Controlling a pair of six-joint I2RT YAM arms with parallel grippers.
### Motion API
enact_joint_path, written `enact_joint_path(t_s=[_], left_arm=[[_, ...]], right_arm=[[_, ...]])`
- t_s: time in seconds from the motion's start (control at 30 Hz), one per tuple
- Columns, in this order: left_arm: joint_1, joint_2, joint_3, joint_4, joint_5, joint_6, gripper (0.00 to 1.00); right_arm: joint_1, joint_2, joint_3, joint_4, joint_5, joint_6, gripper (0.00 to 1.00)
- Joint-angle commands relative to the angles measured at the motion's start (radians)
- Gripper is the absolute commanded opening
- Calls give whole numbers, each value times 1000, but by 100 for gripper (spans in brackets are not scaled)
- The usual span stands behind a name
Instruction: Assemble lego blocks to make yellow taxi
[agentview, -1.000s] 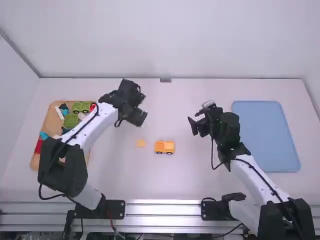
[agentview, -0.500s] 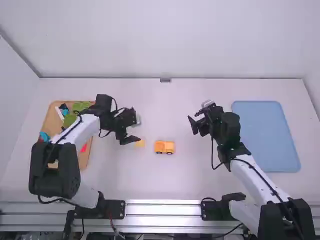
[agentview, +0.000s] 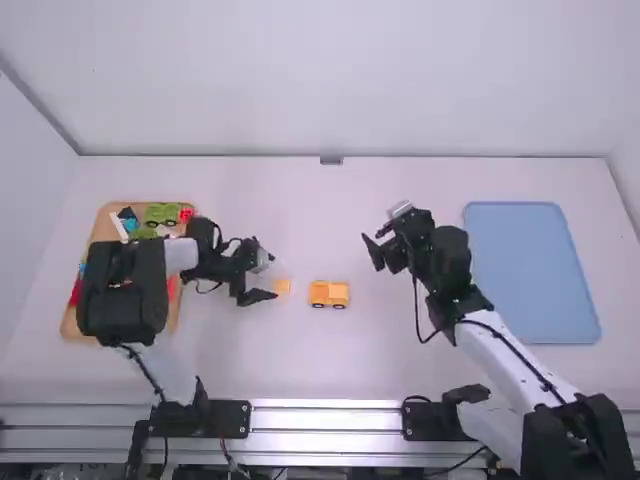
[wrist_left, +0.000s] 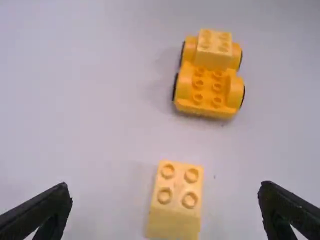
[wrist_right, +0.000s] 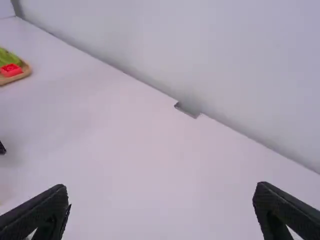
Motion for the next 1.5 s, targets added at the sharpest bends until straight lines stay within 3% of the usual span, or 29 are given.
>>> enact_joint_path(t_s=[0.0, 0.17, 0.33, 0.5, 0.63, 0.73, 0.77, 0.8, 0.9, 1.07, 1.47], left_arm=[[-6, 39, -11, -6, -24, 129, 99], [-1, 79, -26, 37, -22, 183, 99], [0, 108, -84, 201, 12, 82, 99], [-1, 114, -100, 258, 47, 28, 100], [-5, 114, -103, 259, 47, 28, 91], [-19, 114, -103, 259, 35, 27, 72], [-21, 114, -102, 259, 34, 26, 70], [-32, 114, -102, 259, 27, 25, 60], [-56, 114, -103, 266, 24, 22, 57], [-63, 114, -97, 272, -51, -46, 41], [-52, 114, -150, 325, -48, -46, 38]], right_arm=[[9, -12, -11, 6, -6, -3, 98], [10, -12, -11, 7, -6, -3, 98], [10, -12, -11, 18, -6, 0, 98], [10, -12, -11, 21, -7, 0, 98], [10, -12, -11, 20, -7, 0, 98], [12, -12, -11, 18, -6, 1, 98], [11, -12, -11, 18, -6, 1, 98], [11, -12, -11, 18, -7, 1, 98], [11, -12, -11, 18, -7, 1, 98], [11, -12, -11, 13, -7, 0, 98], [11, -12, -11, 0, -7, 0, 98]])
